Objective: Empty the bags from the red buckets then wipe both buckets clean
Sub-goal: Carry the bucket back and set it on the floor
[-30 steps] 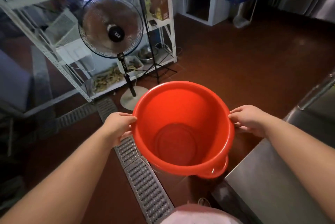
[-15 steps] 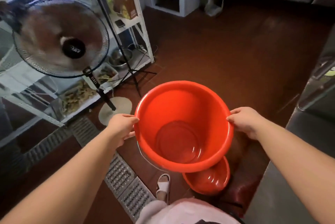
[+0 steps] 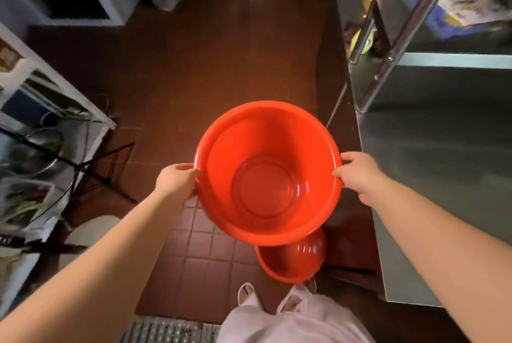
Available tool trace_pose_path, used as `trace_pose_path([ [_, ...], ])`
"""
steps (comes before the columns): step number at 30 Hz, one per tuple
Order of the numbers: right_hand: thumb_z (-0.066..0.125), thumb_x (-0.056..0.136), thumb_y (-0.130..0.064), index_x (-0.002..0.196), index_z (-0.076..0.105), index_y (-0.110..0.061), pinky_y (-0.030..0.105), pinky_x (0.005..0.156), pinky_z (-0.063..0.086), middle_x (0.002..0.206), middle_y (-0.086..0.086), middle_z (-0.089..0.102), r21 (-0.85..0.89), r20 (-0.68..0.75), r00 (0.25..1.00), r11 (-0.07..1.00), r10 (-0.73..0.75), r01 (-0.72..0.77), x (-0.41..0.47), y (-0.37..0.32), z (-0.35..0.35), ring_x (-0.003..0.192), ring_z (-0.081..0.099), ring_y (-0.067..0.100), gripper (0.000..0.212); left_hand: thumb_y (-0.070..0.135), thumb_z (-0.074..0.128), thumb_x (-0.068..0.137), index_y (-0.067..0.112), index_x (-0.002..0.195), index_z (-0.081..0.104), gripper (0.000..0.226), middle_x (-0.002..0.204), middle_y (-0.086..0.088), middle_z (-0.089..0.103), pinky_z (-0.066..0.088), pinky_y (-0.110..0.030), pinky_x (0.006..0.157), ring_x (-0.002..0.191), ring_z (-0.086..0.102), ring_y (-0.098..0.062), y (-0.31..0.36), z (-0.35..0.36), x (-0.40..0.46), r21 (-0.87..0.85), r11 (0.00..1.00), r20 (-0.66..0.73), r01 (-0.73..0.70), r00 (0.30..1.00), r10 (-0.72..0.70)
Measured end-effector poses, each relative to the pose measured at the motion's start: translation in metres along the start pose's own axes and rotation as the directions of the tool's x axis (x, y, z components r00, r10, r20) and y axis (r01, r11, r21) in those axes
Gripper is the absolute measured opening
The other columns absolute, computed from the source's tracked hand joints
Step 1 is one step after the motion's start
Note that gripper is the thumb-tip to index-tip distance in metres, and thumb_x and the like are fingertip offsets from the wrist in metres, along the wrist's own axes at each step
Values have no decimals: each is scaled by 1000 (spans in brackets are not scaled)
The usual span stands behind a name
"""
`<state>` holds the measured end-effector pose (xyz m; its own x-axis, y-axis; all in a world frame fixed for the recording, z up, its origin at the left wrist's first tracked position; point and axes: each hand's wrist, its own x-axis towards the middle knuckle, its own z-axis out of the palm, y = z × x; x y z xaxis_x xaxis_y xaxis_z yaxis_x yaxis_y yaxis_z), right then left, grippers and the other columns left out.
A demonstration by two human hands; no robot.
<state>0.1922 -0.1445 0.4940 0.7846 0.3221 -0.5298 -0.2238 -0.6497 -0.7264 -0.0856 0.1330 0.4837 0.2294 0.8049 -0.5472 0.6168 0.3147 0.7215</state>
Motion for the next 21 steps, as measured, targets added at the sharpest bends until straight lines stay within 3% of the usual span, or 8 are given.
trace_pose_path([
  [4, 60, 85, 5, 107, 63, -30, 49, 79, 63, 95, 6, 74, 77, -6, 996, 993, 91, -90, 29, 13, -7, 85, 74, 27, 41, 14, 70, 84, 21, 107, 83, 27, 77, -8, 78, 67, -49, 80, 65, 69, -22, 21, 36, 28, 5, 1000, 6, -14, 1000, 14],
  [6, 57, 90, 0, 119, 62, -31, 49, 76, 63, 100, 4, 74, 98, -7, 993, 989, 116, -114, 47, 19, -7, 87, 74, 26, 43, 12, 71, 87, 22, 105, 82, 23, 87, -10, 80, 67, -49, 81, 75, 75, -26, 28, 53, 36, 0, 1000, -9, -15, 1000, 15],
  [8, 56, 90, -4, 130, 59, -24, 50, 83, 61, 109, 4, 71, 77, -38, 993, 991, 113, -110, 65, 26, -3, 96, 71, 28, 45, 12, 70, 87, 23, 103, 81, 22, 88, -9, 81, 67, -46, 80, 78, 78, -26, 32, 68, 47, 9, 1000, -21, -8, 1000, 8],
  [11, 55, 81, -8, 108, 70, -17, 50, 83, 60, 101, 8, 73, 7, -67, 990, 992, 127, -127, 93, 37, 6, 90, 71, 31, 32, 13, 70, 87, 22, 109, 81, 25, 83, -6, 79, 66, -40, 75, 64, 71, -20, 34, 89, 69, 45, 999, -31, -6, 999, 8],
  [14, 59, 78, -16, 126, 64, -26, 49, 86, 59, 110, 5, 71, -10, -92, 976, 980, 199, -201, 123, 45, 17, 95, 69, 32, 50, 15, 73, 89, 26, 105, 81, 21, 75, 0, 77, 64, -36, 72, 59, 68, -17, 34, 111, 102, 69, 997, -44, 27, 999, -24],
  [17, 58, 76, -16, 136, 56, -33, 49, 79, 62, 113, 2, 70, 28, -115, 957, 964, 266, -264, 158, 49, 31, 93, 71, 30, 62, 18, 73, 90, 27, 108, 81, 21, 84, -3, 78, 65, -37, 70, 63, 71, -21, 32, 136, 143, 105, 991, -15, 79, 997, -78],
  [19, 57, 79, -15, 137, 55, -37, 47, 72, 63, 110, -2, 70, 50, -142, 937, 948, 319, -316, 183, 58, 41, 87, 72, 27, 62, 19, 73, 91, 35, 93, 84, 20, 86, -5, 79, 64, -36, 68, 65, 71, -23, 28, 155, 173, 137, 986, 24, 96, 995, -100],
  [21, 58, 80, -13, 114, 66, -29, 43, 75, 63, 105, -3, 72, 22, -200, 922, 943, 330, -333, 211, 70, 55, 86, 70, 24, 39, 17, 71, 92, 47, 66, 79, 40, 80, -4, 79, 65, -44, 82, 70, 72, -25, 21, 178, 208, 174, 978, 85, 116, 988, -133],
])
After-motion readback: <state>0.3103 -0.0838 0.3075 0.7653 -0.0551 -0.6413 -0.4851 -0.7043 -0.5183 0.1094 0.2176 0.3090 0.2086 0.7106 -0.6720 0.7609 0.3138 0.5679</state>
